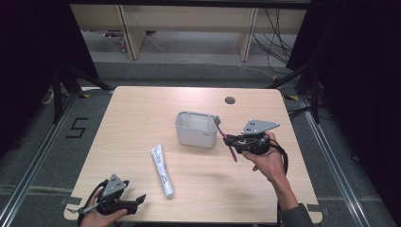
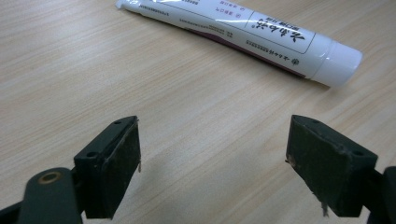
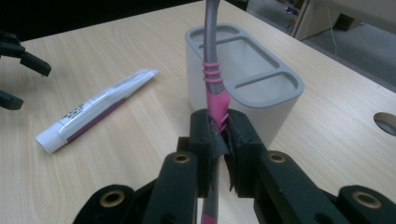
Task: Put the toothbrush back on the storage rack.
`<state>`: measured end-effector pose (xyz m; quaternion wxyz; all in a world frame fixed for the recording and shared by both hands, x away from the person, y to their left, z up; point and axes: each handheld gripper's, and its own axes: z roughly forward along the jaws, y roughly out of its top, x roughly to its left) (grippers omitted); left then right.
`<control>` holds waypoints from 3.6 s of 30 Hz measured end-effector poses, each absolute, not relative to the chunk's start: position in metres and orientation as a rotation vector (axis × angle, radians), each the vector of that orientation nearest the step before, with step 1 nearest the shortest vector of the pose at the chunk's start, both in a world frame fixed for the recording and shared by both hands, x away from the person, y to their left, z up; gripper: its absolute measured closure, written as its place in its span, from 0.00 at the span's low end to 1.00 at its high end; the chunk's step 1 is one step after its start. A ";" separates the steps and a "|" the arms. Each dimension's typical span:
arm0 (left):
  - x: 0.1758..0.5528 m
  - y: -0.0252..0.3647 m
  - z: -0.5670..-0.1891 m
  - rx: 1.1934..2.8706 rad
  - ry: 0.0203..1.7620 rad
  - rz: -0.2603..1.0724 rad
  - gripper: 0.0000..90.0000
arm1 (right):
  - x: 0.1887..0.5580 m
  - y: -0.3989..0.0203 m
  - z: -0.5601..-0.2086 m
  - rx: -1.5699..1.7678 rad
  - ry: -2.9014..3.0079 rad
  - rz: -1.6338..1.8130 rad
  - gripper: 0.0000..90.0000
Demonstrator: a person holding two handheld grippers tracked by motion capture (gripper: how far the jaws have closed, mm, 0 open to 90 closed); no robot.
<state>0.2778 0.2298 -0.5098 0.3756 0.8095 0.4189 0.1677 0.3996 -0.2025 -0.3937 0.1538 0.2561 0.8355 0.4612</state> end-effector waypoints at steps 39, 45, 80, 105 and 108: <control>0.277 0.230 -0.510 2.066 1.064 0.435 0.19 | 0.439 -0.194 -0.377 0.860 2.251 1.494 0.91; 0.277 0.230 -0.510 2.068 1.062 0.435 0.19 | 0.444 -0.192 -0.373 0.855 2.236 1.495 0.91; 0.277 0.230 -0.511 2.067 1.070 0.431 0.19 | 0.474 -0.172 -0.356 0.930 2.163 1.549 0.91; 0.277 0.229 -0.511 2.072 1.063 0.432 0.19 | 0.497 -0.160 -0.370 0.939 2.135 1.523 0.91; 0.277 0.229 -0.511 2.067 1.067 0.428 0.19 | 0.498 -0.160 -0.372 0.954 2.127 1.523 0.91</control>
